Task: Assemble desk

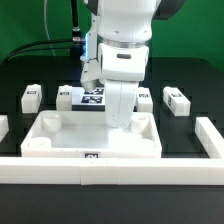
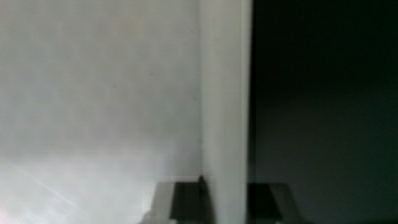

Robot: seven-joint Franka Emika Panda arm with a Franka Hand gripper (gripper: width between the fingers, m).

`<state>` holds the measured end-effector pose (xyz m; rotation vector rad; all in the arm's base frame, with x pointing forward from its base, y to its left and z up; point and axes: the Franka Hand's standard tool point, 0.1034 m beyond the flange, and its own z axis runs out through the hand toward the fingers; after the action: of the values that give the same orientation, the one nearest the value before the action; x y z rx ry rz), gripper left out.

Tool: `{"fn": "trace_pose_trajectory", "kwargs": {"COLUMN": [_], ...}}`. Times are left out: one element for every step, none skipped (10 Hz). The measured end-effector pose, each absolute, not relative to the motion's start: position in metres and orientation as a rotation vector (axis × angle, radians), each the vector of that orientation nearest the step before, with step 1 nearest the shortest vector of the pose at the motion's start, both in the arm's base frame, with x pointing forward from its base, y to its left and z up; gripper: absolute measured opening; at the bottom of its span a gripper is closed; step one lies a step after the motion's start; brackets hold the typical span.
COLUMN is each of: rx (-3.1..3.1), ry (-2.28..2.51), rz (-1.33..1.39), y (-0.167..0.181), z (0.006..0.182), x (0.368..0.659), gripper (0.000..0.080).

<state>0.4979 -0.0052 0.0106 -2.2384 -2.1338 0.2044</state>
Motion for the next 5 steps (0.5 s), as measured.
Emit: {"fn": "trace_pose_trajectory", "kwargs": {"rx": [-2.238, -2.233, -2.212, -2.187, -2.172], "ry": [-2.134, -2.140, -2.164, -2.190, -2.206], "rz": [0.204, 0.205, 0.196, 0.184, 0.177], "y": [-0.005, -0.004, 0.008, 0.022, 0.033], "z": [0.011, 0.010, 0.010, 0.010, 0.010], "x": [0.498, 0.499, 0.503, 0.506, 0.509], "gripper": [0.0068, 0.0068, 0.0068, 0.0068, 0.0068]}}
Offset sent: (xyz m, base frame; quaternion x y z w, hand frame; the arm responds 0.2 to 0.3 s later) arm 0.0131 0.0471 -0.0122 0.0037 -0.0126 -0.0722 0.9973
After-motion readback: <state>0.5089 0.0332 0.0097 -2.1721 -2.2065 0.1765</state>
